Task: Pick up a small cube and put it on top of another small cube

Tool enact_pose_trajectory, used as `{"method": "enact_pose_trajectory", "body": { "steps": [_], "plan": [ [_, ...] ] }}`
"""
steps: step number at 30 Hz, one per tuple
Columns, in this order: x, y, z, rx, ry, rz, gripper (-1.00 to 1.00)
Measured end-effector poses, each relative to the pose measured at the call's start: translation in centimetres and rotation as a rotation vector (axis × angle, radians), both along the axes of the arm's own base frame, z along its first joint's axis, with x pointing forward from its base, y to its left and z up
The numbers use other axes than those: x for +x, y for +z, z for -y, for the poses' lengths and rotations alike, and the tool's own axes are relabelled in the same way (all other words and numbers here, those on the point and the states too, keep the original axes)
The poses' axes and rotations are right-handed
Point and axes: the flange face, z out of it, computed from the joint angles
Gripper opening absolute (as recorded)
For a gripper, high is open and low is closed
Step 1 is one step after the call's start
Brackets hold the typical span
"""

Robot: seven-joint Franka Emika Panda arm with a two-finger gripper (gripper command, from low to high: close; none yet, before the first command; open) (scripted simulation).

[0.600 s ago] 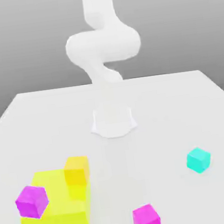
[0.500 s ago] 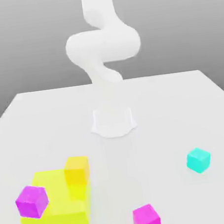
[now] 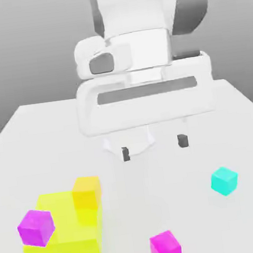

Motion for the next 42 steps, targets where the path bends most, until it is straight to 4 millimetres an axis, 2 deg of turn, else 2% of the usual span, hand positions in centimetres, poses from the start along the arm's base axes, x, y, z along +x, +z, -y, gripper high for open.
{"method": "enact_pose_trajectory", "body": {
  "steps": [4,7,12,13,18,19,21,25,29,33,42],
  "plan": [
    [-0.7,-7.6,-0.6,-0.024,0.048,-0.108,0.0],
    [-1.9,-13.2,-0.8,-0.043,0.083,-0.188,0.0],
    [-2.5,-20.2,-0.9,-0.051,0.098,-0.224,0.0],
    [-2.6,-21.4,-0.9,-0.051,0.099,-0.224,-1.0],
    [-2.6,-21.4,-0.9,-0.051,0.098,-0.225,-1.0],
    [-2.6,-22.0,-0.9,-0.051,0.099,-0.225,-1.0],
    [-2.6,-20.8,-0.9,-0.051,0.099,-0.225,-1.0],
    [-2.7,-16.3,-0.8,-0.051,0.096,-0.225,-1.0],
    [-4.1,-12.3,3.0,-0.042,-0.01,-0.227,-1.0],
    [-6.6,-8.9,8.0,-0.026,-0.156,-0.229,-1.0],
    [-14.1,-3.3,14.4,0.011,-0.419,-0.232,-1.0]
  ]
}}
